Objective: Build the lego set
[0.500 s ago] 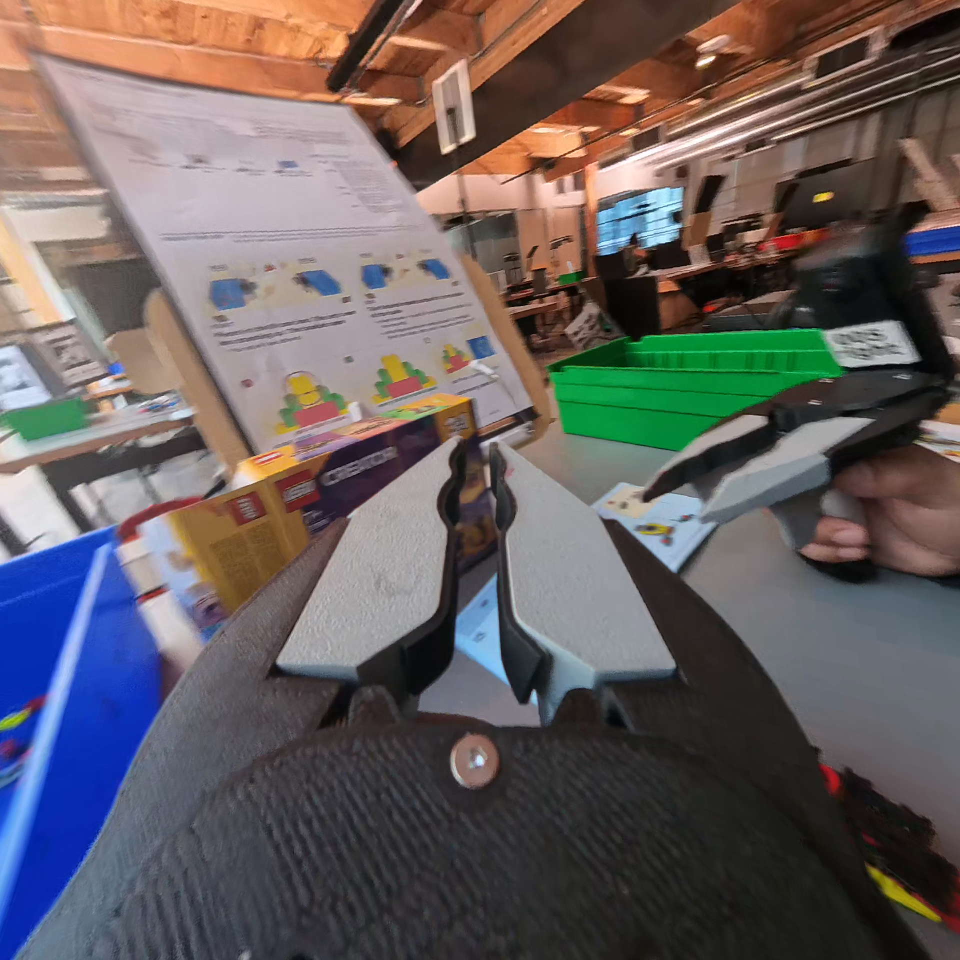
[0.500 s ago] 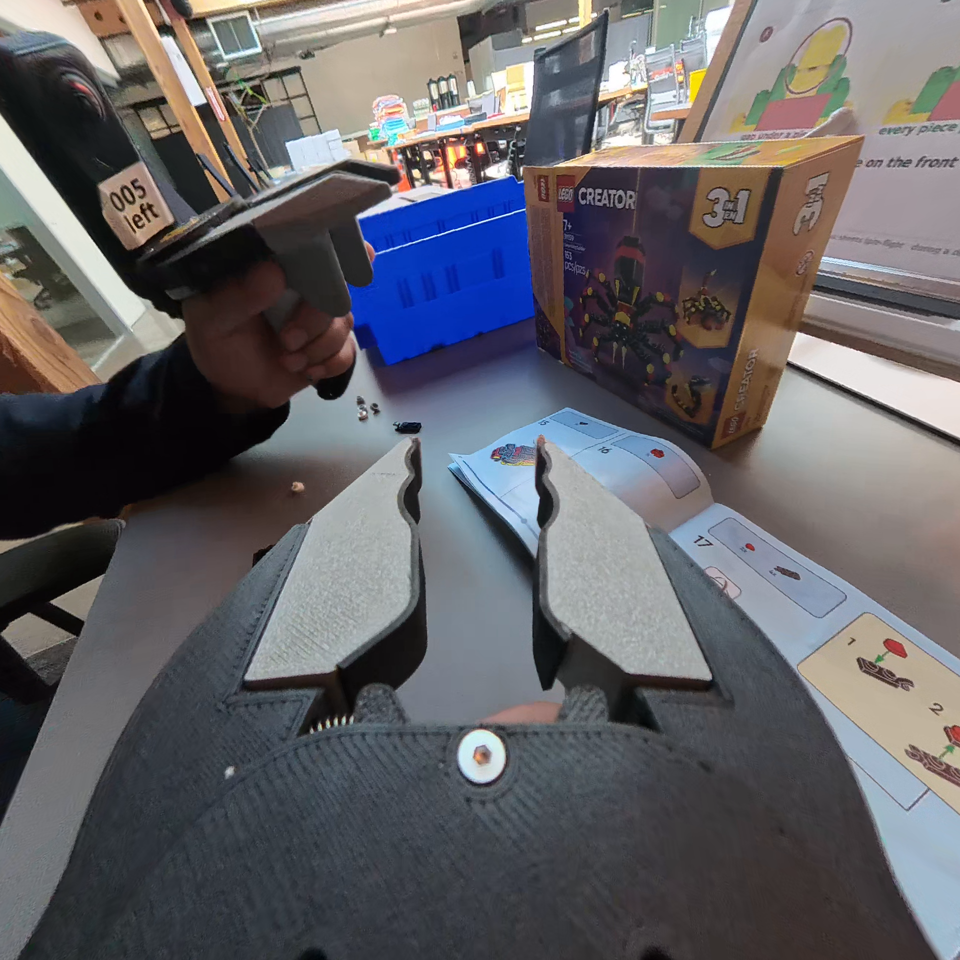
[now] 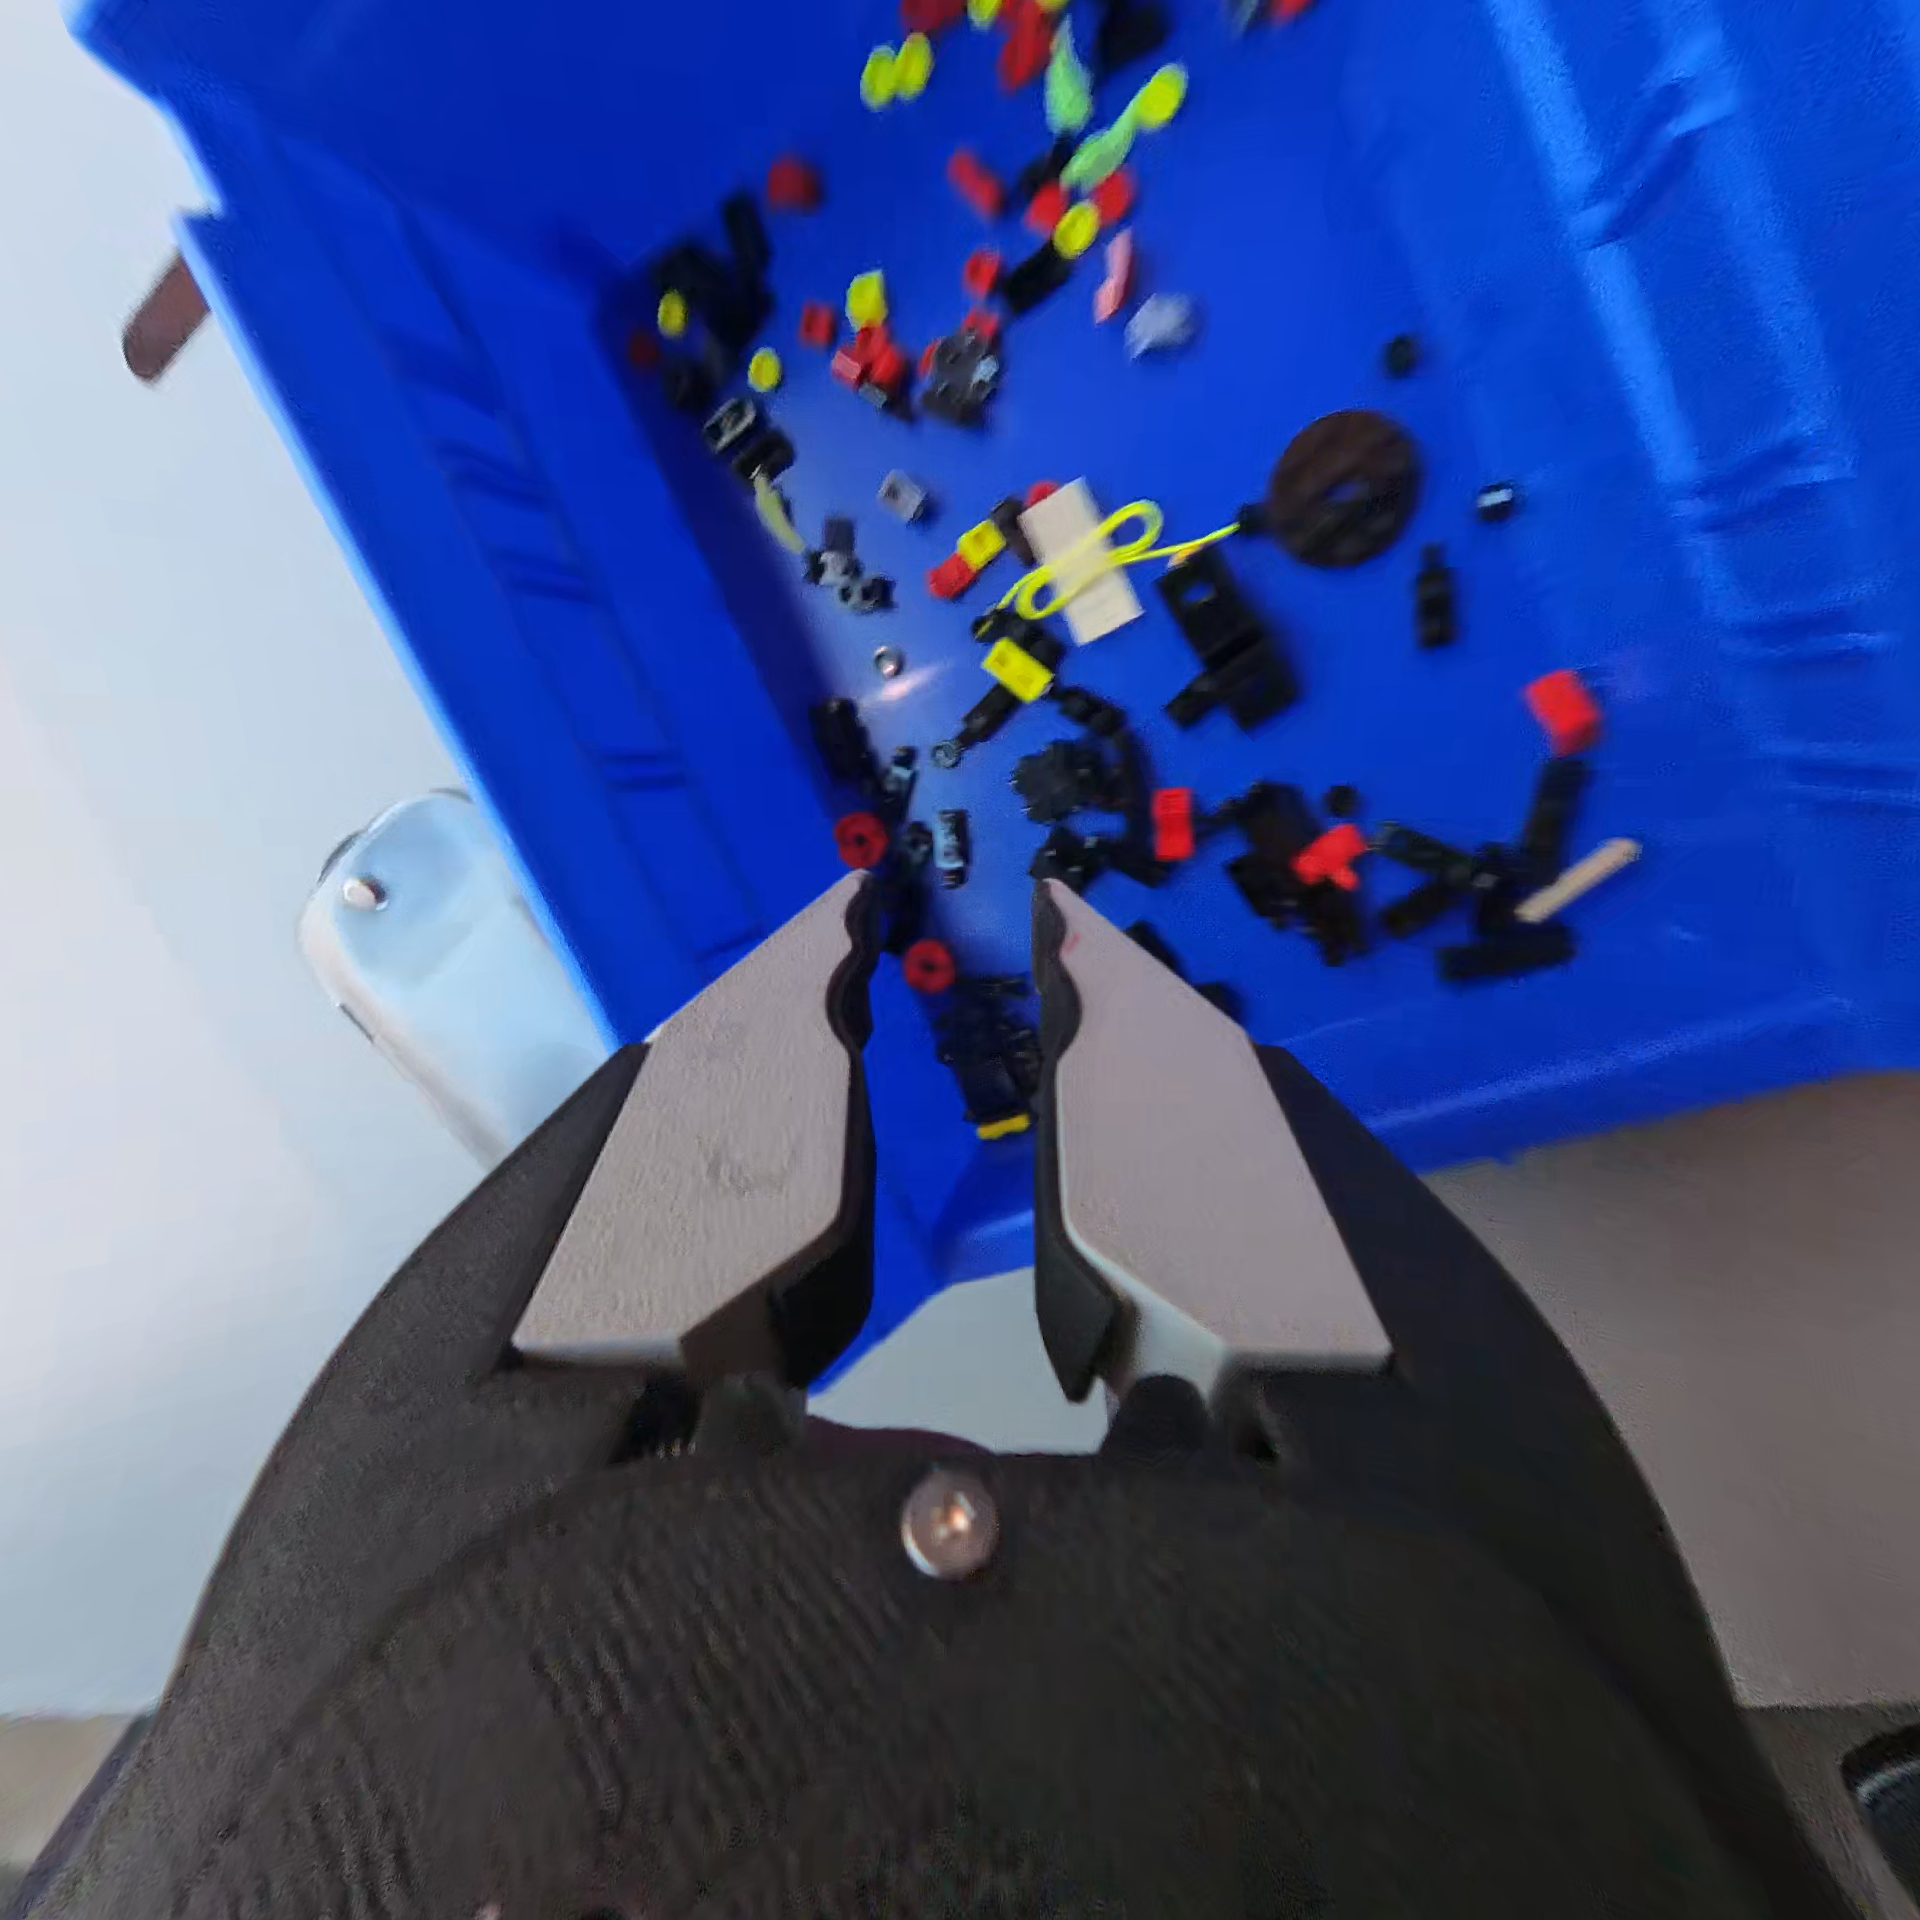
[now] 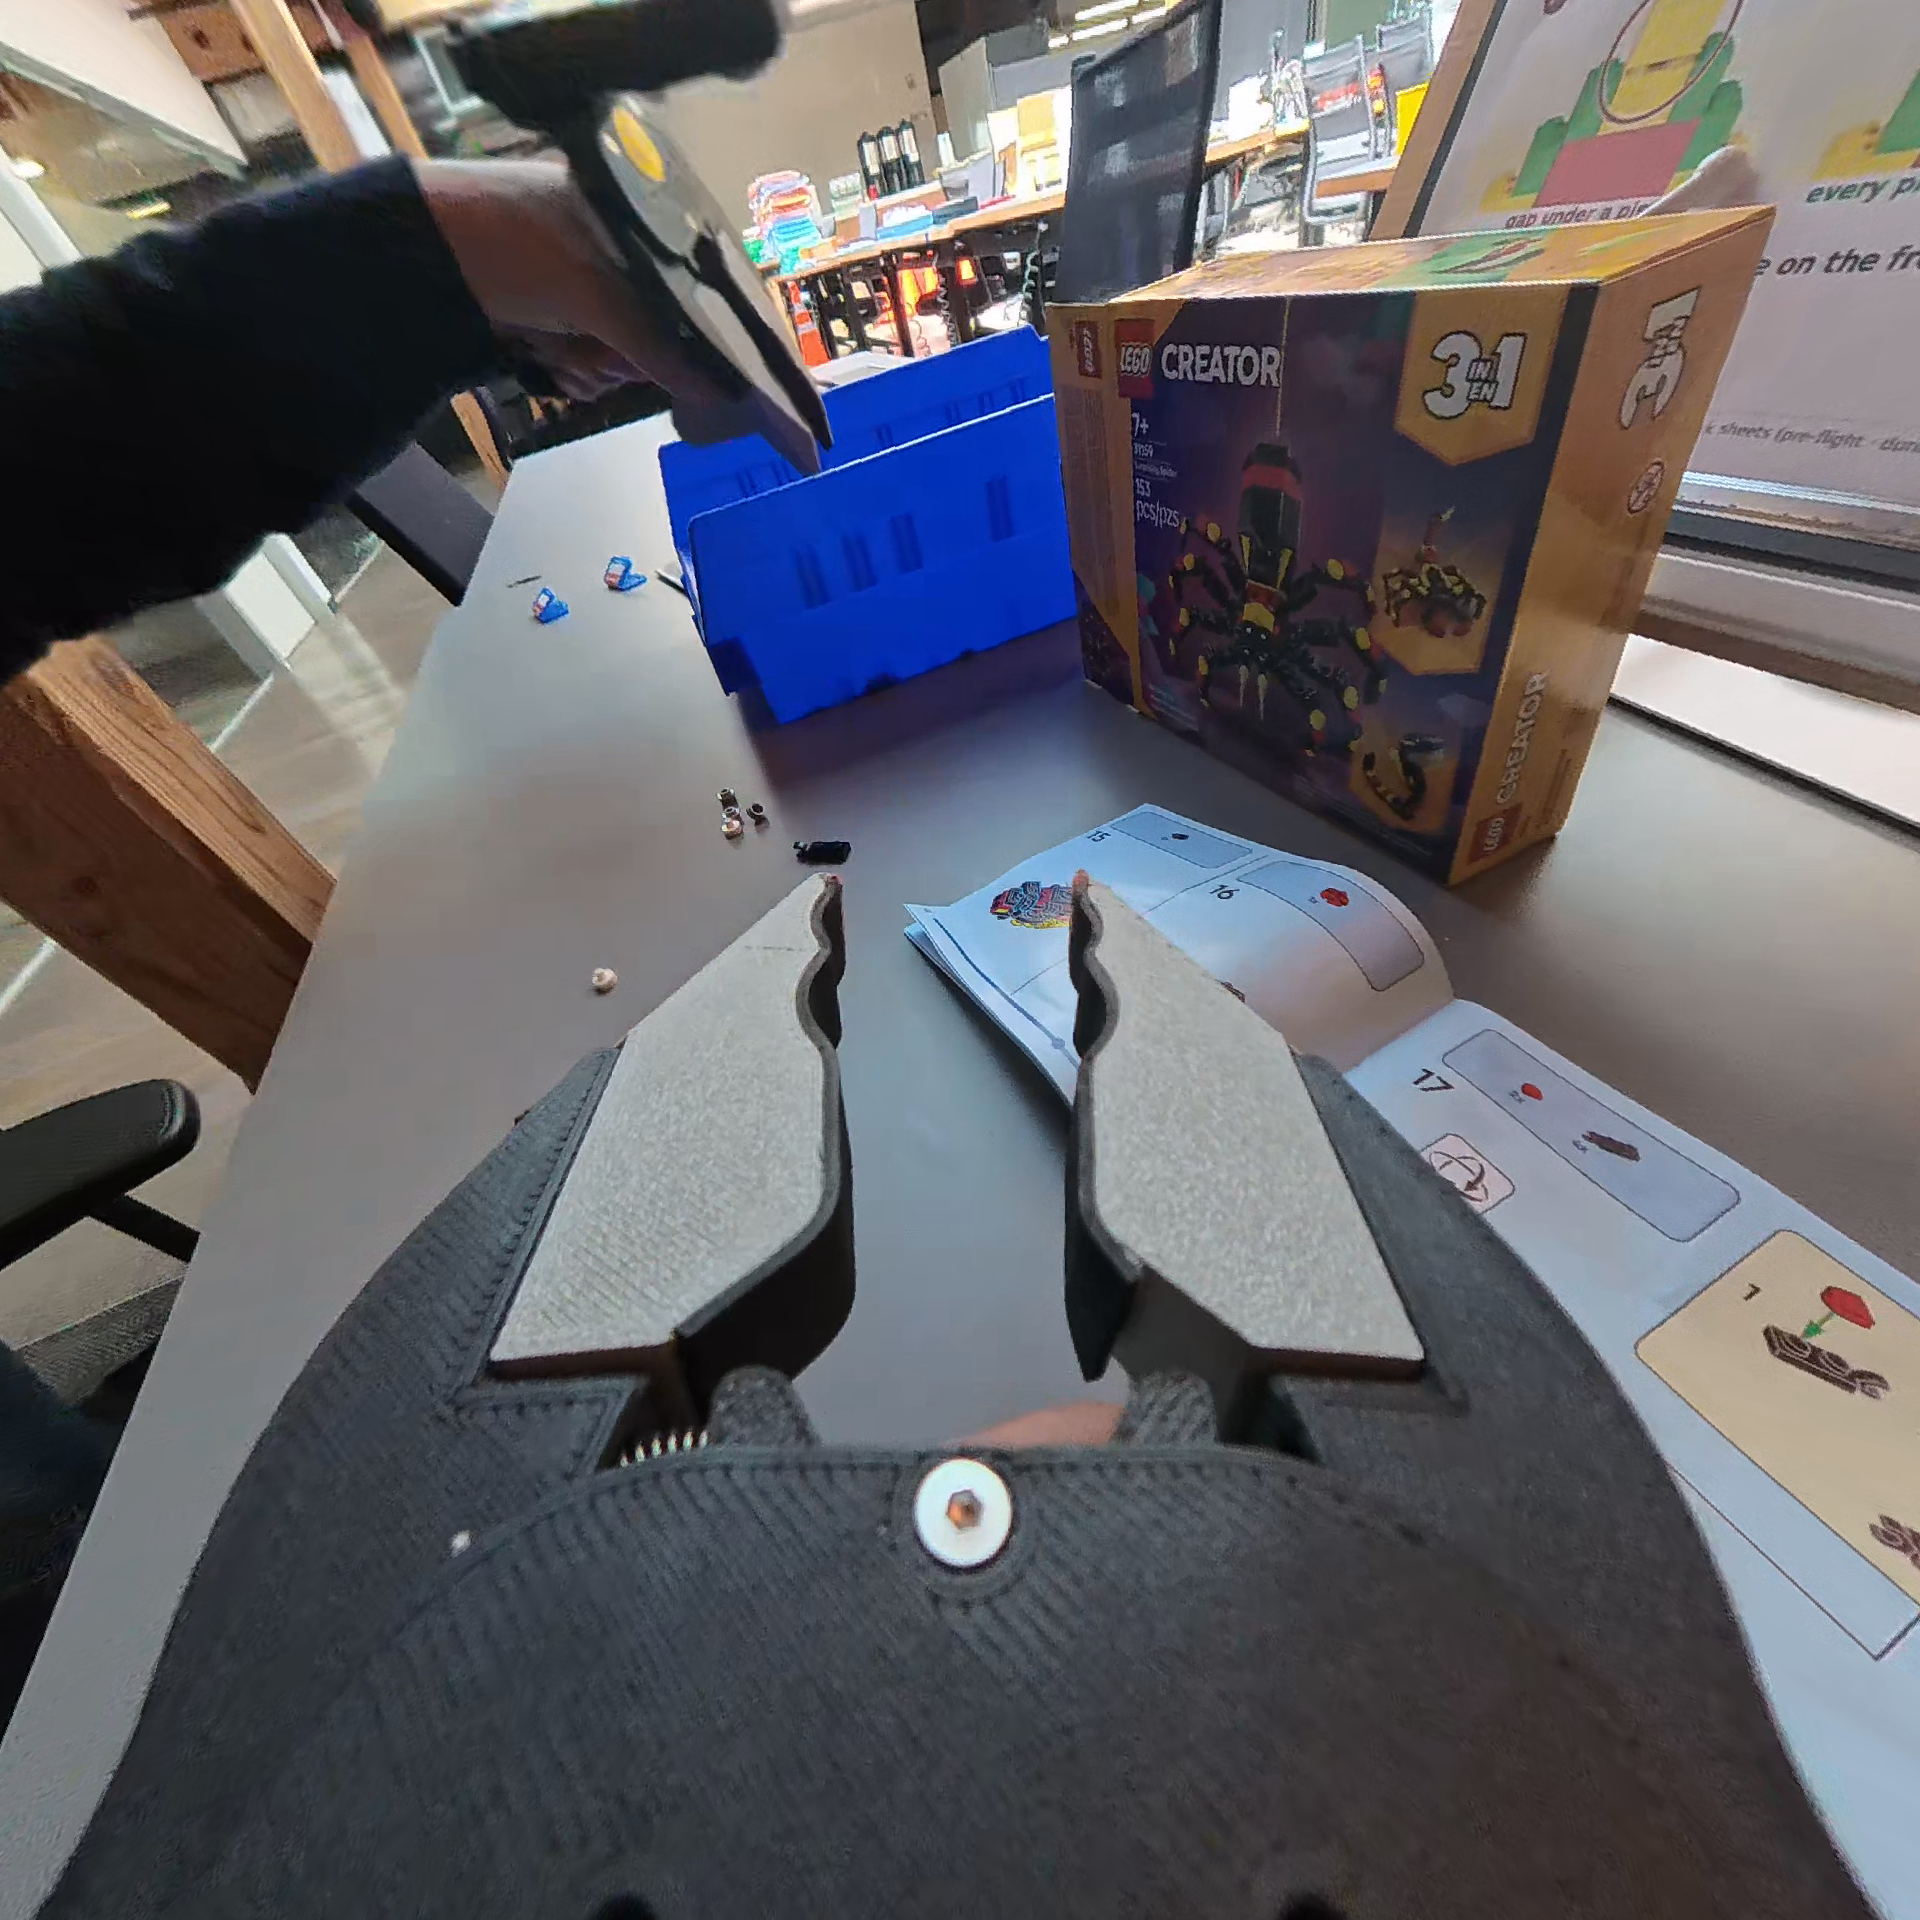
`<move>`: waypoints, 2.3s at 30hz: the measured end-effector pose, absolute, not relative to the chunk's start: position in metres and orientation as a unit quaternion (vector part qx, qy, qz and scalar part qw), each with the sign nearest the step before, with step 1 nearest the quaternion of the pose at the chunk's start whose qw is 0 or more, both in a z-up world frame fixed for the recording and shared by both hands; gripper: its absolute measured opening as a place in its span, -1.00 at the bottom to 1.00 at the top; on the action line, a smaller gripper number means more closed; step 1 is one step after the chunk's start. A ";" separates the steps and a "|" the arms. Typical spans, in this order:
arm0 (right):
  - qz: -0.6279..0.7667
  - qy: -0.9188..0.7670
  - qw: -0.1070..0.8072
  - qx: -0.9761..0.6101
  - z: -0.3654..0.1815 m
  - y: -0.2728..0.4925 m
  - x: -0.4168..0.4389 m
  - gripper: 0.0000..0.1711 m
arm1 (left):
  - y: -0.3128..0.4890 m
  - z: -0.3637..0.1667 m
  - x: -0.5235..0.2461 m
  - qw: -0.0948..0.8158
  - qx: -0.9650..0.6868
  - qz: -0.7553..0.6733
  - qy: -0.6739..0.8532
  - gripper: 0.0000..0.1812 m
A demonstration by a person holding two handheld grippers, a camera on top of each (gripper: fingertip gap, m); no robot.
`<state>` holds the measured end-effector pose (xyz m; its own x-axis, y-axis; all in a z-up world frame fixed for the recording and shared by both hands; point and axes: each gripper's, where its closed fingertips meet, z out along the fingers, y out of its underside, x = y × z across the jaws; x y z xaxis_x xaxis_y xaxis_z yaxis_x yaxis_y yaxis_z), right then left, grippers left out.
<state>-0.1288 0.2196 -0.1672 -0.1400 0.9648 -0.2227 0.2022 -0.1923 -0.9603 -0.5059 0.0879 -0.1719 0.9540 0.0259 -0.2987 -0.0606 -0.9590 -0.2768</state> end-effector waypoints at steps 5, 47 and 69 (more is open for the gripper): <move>0.547 -0.523 0.354 -0.549 -0.165 0.220 -0.128 -0.54 | 0.077 -0.219 -0.542 0.012 -0.990 0.137 -0.039 -0.95; 0.463 -0.471 0.464 -0.591 -0.161 0.279 -0.112 -0.62 | 0.147 -0.144 -0.507 0.503 -0.832 0.200 -0.117 -0.74; 0.422 -0.472 0.472 -0.613 -0.170 0.285 -0.114 -0.59 | 0.103 -0.210 -0.550 0.052 -0.974 0.157 0.156 -0.73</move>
<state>-0.1143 0.2850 -0.1699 0.1982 0.9775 -0.0719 0.1810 -0.1086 -0.9775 -0.5501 0.1032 -0.2105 0.9019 -0.2878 -0.3221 -0.3201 -0.9460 -0.0513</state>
